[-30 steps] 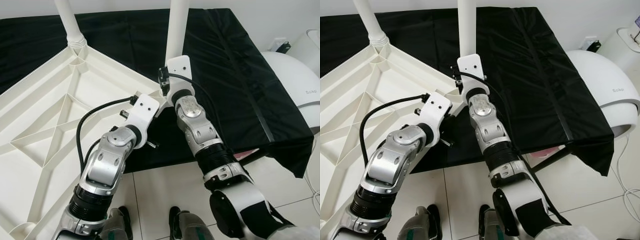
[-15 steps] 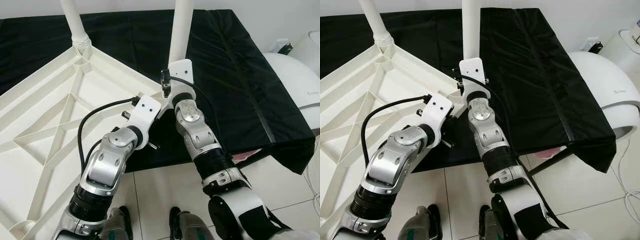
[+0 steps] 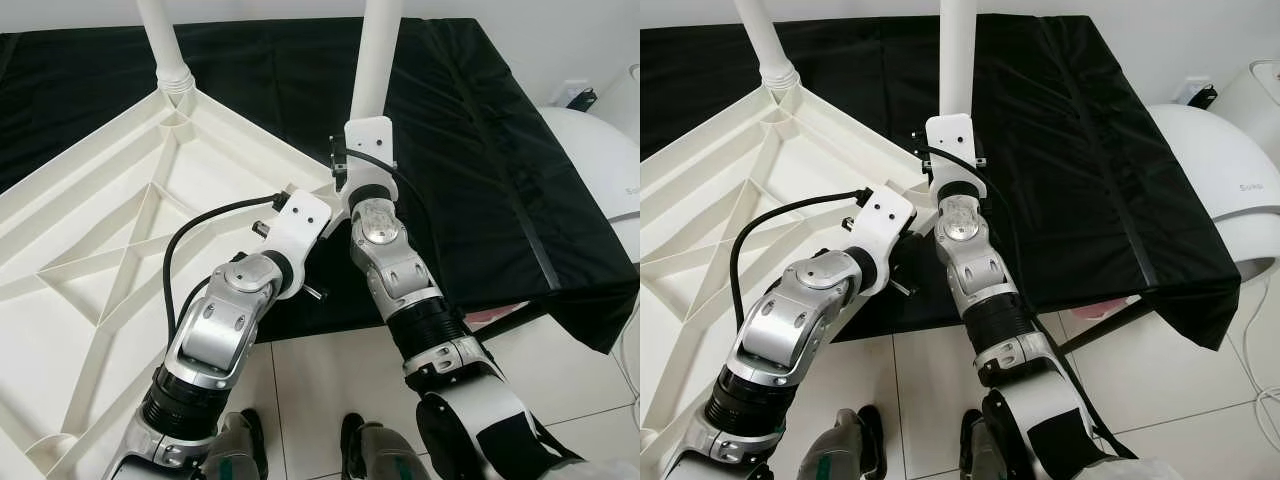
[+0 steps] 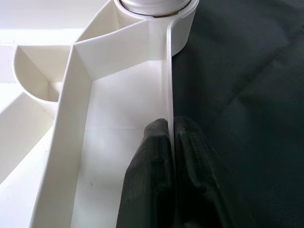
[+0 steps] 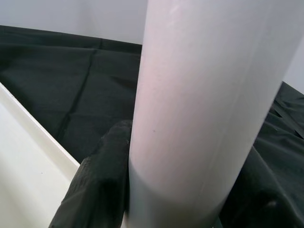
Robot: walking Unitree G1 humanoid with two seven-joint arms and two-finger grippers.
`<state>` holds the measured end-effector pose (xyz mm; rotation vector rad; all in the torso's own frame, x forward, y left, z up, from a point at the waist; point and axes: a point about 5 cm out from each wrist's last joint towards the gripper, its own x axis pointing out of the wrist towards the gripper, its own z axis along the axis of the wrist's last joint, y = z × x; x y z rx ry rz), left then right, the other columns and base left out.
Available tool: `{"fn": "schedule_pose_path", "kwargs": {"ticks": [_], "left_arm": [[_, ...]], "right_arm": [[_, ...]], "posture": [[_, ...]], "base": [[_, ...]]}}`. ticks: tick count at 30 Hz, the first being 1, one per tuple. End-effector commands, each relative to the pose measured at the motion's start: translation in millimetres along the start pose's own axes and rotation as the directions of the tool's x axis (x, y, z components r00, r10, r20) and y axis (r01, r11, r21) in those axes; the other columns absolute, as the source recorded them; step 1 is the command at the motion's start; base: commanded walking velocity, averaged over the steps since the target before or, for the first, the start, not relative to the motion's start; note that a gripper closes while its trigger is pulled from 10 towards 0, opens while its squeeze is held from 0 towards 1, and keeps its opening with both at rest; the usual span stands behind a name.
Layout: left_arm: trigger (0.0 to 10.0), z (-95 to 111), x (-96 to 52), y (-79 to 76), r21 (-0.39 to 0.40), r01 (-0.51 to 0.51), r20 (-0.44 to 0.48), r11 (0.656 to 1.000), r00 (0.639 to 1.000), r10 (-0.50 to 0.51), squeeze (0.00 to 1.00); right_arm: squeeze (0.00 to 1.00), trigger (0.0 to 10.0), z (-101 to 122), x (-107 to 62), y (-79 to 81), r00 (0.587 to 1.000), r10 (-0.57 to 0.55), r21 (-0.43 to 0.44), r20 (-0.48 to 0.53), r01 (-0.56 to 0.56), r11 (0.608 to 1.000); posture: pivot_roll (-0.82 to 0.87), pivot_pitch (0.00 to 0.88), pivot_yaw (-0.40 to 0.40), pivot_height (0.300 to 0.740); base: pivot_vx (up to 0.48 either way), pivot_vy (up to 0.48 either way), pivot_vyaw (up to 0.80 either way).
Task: Building children table
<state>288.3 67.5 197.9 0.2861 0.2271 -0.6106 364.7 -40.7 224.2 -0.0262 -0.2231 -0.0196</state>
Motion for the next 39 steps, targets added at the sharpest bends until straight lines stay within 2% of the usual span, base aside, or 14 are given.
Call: {"fn": "schedule_pose_path", "kwargs": {"ticks": [1,8,15,19,30,39], "left_arm": [[10.0,11.7,-5.5,-3.0,0.024,0.017,0.063,1.0,0.998,-0.018,0.0],[10.0,12.4,-5.7,-2.5,0.026,0.017,0.065,1.0,0.998,-0.018,0.0],[10.0,13.5,-5.1,-3.9,0.027,0.019,0.069,0.999,0.997,-0.021,0.0],[10.0,13.7,-4.9,-4.2,0.028,0.02,0.07,0.999,0.997,-0.022,0.0],[10.0,14.0,-4.8,-5.4,0.03,0.027,0.072,0.999,0.997,-0.03,0.0],[10.0,13.2,-4.2,-5.8,0.034,0.03,0.072,0.999,0.997,-0.032,0.0]], "right_arm": [[0.0,10.0,-55.5,-22.0,-13.9,0.976,-0.083,-0.003,-0.203,0.084,0.996],[0.0,10.0,-57.0,-25.7,-13.0,0.986,-0.028,0.019,-0.166,0.032,0.999],[0.0,10.0,-59.8,-28.5,-18.5,0.988,0.032,0.084,-0.151,-0.019,0.996],[0.0,10.0,-60.0,-29.4,-20.8,0.987,0.095,0.102,-0.126,-0.083,0.991],[0.0,10.0,-61.3,-24.5,-30.7,0.967,0.226,0.09,-0.114,-0.216,0.972],[0.0,10.0,-59.9,-19.3,-35.3,0.964,0.245,0.076,-0.105,-0.238,0.968]], "posture": [[-0.08,0.248,-0.037,0.74],[-0.08,0.247,-0.033,0.74],[-0.08,0.244,-0.033,0.74],[-0.08,0.235,-0.034,0.74],[-0.08,0.226,-0.035,0.74],[-0.08,0.216,-0.037,0.74]], "base": [[0.0,0.0,0.0],[0.0,0.0,0.0],[0.0,0.0,0.0],[0.0,0.0,0.0],[0.0,0.0,0.0],[0.0,0.0,0.0]]}}
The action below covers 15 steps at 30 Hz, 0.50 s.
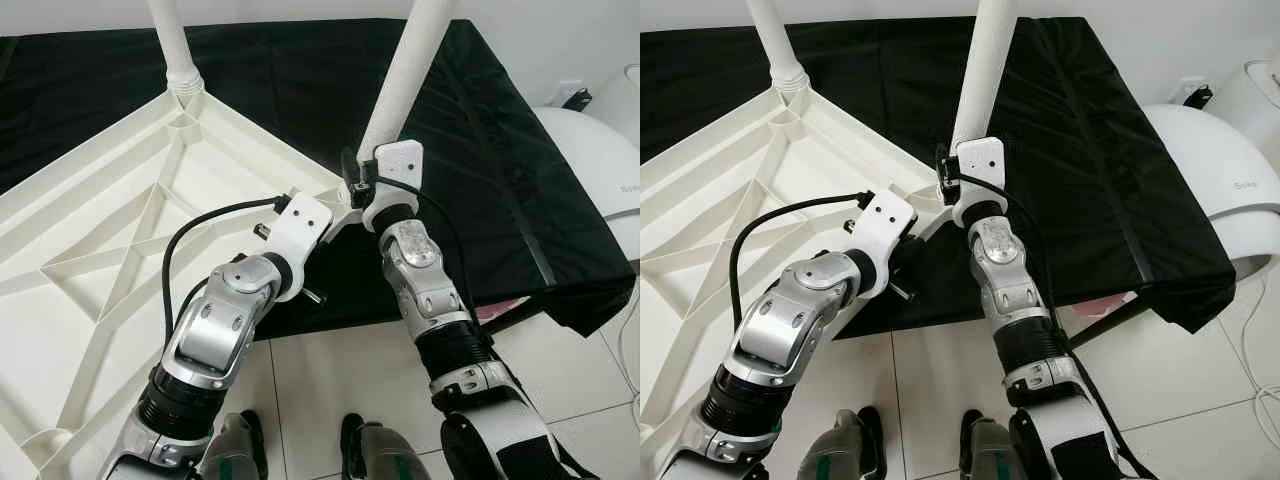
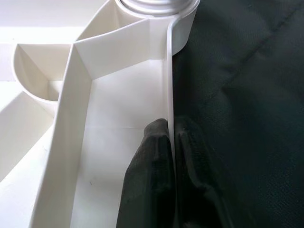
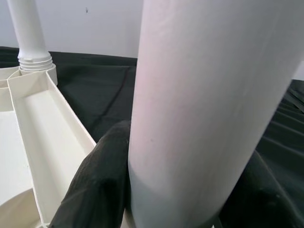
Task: Building children table
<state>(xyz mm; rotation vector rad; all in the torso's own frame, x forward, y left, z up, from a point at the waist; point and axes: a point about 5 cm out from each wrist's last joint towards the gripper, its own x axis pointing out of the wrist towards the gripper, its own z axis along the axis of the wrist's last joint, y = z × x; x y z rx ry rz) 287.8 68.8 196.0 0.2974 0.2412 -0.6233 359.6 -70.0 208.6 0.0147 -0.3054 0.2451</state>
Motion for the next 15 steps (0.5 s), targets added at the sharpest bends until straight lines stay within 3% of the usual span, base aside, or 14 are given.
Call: {"fn": "schedule_pose_path", "kwargs": {"ticks": [1,15], "left_arm": [[10.0,15.5,-3.8,-6.0,0.026,0.016,0.087,1.0,0.996,-0.018,0.0],[10.0,12.6,-5.8,-3.9,0.037,0.017,0.074,0.999,0.997,-0.02,0.0]], "right_arm": [[0.0,10.0,-43.3,-16.6,-5.6,0.98,-0.013,0.017,-0.197,0.017,1.0],[0.0,10.0,-43.0,-14.0,-11.3,0.974,0.075,0.006,-0.213,-0.075,0.997]], "posture": [[-0.08,0.216,-0.037,0.74],[-0.08,0.222,-0.032,0.74]], "base": [[0.0,0.0,0.0],[0.0,0.0,0.0]]}}
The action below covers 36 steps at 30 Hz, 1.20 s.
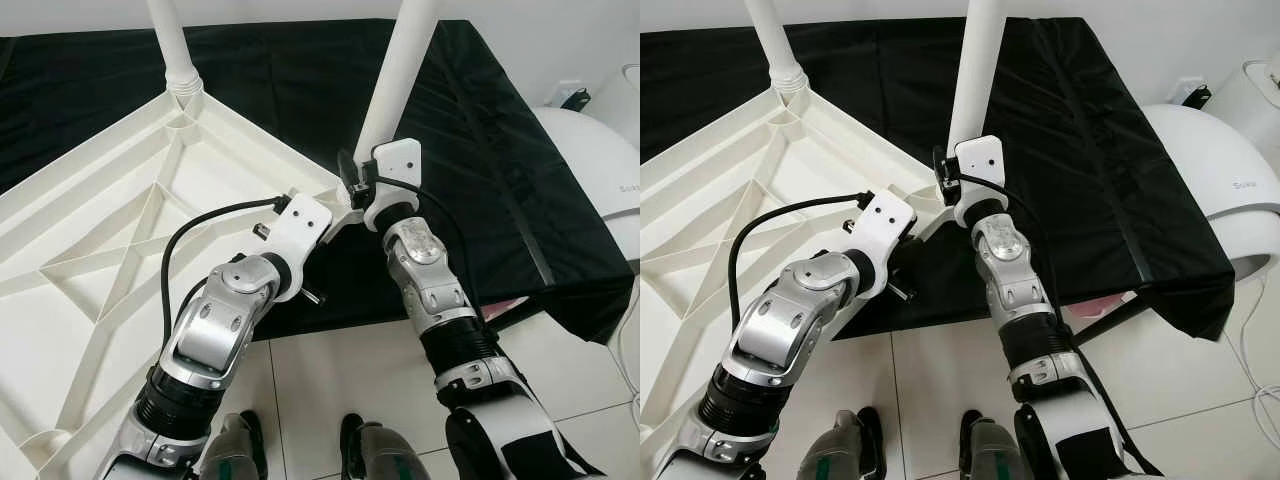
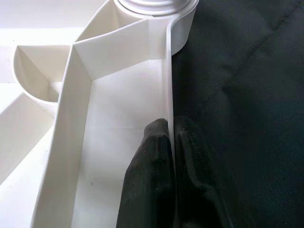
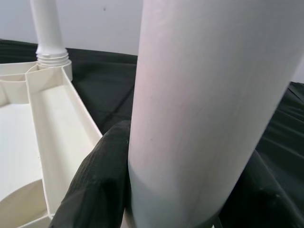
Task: Building children table
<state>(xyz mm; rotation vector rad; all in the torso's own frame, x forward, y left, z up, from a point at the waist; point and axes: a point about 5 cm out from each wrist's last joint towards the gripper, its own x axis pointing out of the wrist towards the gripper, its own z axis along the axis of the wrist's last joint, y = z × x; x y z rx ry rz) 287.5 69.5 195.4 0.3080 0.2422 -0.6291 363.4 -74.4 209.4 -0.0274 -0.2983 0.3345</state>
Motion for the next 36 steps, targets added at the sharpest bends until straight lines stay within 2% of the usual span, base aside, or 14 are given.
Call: {"fn": "schedule_pose_path", "kwargs": {"ticks": [1,8,15,36], "left_arm": [[10.0,13.2,-5.3,-3.7,0.026,0.012,0.077,1.0,0.997,-0.014,0.0],[10.0,13.7,-5.2,-3.3,0.023,0.01,0.079,1.0,0.997,-0.012,0.0],[10.0,13.9,-6.6,-2.3,0.021,0.004,0.078,1.0,0.997,-0.006,0.0],[10.0,14.2,-6.4,-1.4,0.027,0.004,0.077,1.0,0.997,-0.006,0.0]], "right_arm": [[0.0,10.0,-42.9,-15.6,-4.8,0.979,0.014,0.03,-0.206,-0.008,1.0],[0.0,10.0,-39.1,-9.7,-9.7,0.975,0.061,-0.001,-0.212,-0.063,0.998],[0.0,10.0,-33.5,-1.9,-24.5,0.971,0.081,-0.01,-0.226,-0.086,0.996],[0.0,10.0,-34.5,-4.8,-34.8,0.959,0.16,0.017,-0.232,-0.161,0.987]], "posture": [[-0.08,0.222,-0.032,0.74],[-0.08,0.23,-0.031,0.74],[-0.07,0.237,-0.029,0.74],[-0.07,0.241,-0.031,0.74]], "base": [[0.0,0.0,0.0],[0.0,0.0,0.0],[0.0,0.0,0.0],[0.0,0.0,0.0]]}}
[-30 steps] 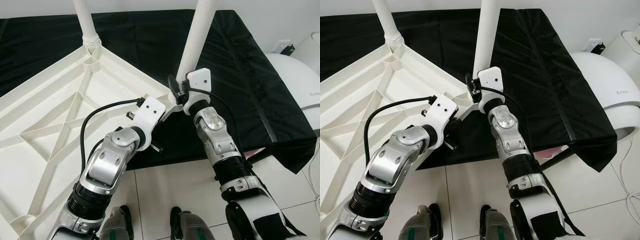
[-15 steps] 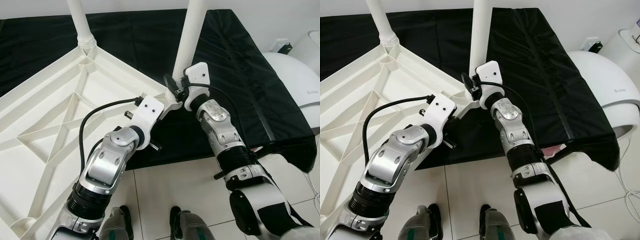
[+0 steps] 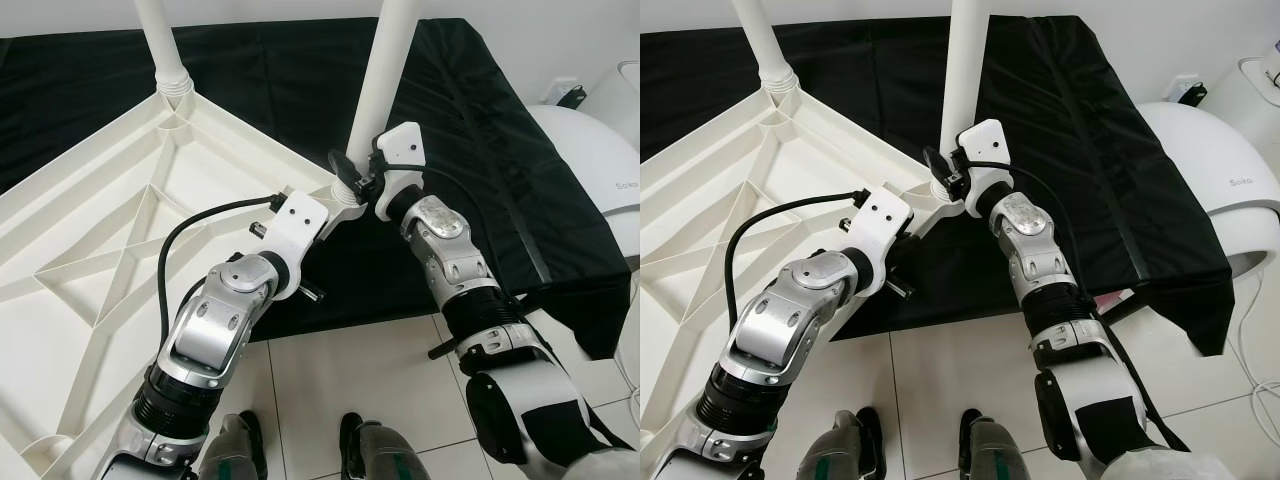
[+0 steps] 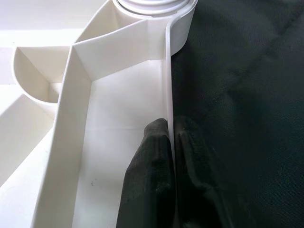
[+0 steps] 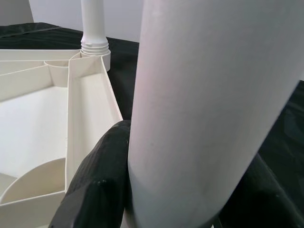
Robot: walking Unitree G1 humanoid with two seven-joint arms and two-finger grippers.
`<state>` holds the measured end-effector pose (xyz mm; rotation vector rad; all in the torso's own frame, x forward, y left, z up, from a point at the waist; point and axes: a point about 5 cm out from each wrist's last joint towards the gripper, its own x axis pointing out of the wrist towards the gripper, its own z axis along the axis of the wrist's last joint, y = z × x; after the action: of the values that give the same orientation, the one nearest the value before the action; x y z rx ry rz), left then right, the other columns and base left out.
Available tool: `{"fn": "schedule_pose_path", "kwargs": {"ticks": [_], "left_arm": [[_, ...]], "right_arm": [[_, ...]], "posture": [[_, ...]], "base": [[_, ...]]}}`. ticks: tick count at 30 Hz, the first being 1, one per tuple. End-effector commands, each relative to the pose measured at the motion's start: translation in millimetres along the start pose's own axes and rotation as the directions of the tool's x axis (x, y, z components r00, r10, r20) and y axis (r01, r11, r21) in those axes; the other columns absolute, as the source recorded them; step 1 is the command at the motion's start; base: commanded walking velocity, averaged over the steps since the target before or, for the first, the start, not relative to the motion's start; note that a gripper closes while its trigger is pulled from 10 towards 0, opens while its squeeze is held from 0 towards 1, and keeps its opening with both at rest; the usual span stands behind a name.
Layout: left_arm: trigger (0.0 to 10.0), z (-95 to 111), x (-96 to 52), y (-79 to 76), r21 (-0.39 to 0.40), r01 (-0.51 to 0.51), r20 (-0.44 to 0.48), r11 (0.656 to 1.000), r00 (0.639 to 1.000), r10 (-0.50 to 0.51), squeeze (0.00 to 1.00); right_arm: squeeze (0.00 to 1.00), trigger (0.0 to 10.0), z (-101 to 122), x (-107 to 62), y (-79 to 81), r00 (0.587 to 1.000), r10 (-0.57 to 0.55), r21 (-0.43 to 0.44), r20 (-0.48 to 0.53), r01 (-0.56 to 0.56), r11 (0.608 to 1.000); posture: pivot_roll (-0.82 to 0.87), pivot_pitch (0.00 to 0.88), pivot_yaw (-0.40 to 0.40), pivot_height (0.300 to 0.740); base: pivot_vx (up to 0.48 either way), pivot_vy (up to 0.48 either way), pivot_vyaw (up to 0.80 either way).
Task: Building children table
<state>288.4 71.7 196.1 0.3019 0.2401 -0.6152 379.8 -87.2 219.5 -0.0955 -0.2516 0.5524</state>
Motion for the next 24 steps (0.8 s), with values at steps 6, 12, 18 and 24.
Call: {"fn": "schedule_pose_path", "kwargs": {"ticks": [6,12,18,24], "left_arm": [[10.0,12.9,-5.3,-4.3,0.044,0.019,0.069,0.999,0.997,-0.022,0.0],[10.0,13.1,-4.9,-5.5,0.037,0.025,0.071,0.999,0.997,-0.027,0.15],[10.0,12.7,-5.0,-6.0,0.024,0.032,0.074,0.999,0.997,-0.033,1.0],[10.0,12.6,-4.7,-6.2,0.046,0.026,0.07,0.999,0.997,-0.029,0.0]], "right_arm": [[0.0,10.0,-41.6,-21.0,-11.9,0.983,-0.043,0.05,-0.18,0.053,0.997],[0.0,10.0,-40.9,-20.6,-10.4,0.984,-0.037,0.059,-0.172,0.047,0.997],[0.0,10.0,-40.8,-20.4,-9.1,0.986,-0.032,0.066,-0.165,0.044,0.997],[0.0,10.0,-39.0,-19.9,-8.9,0.988,-0.032,0.078,-0.148,0.044,0.996]], "posture": [[-0.07,0.236,-0.031,0.74],[-0.08,0.232,-0.031,0.74],[-0.07,0.22,-0.03,0.74],[-0.07,0.215,-0.029,0.74]], "base": [[0.0,0.0,0.0],[0.0,0.0,0.0],[0.0,0.0,0.0],[0.0,0.0,0.0]]}}
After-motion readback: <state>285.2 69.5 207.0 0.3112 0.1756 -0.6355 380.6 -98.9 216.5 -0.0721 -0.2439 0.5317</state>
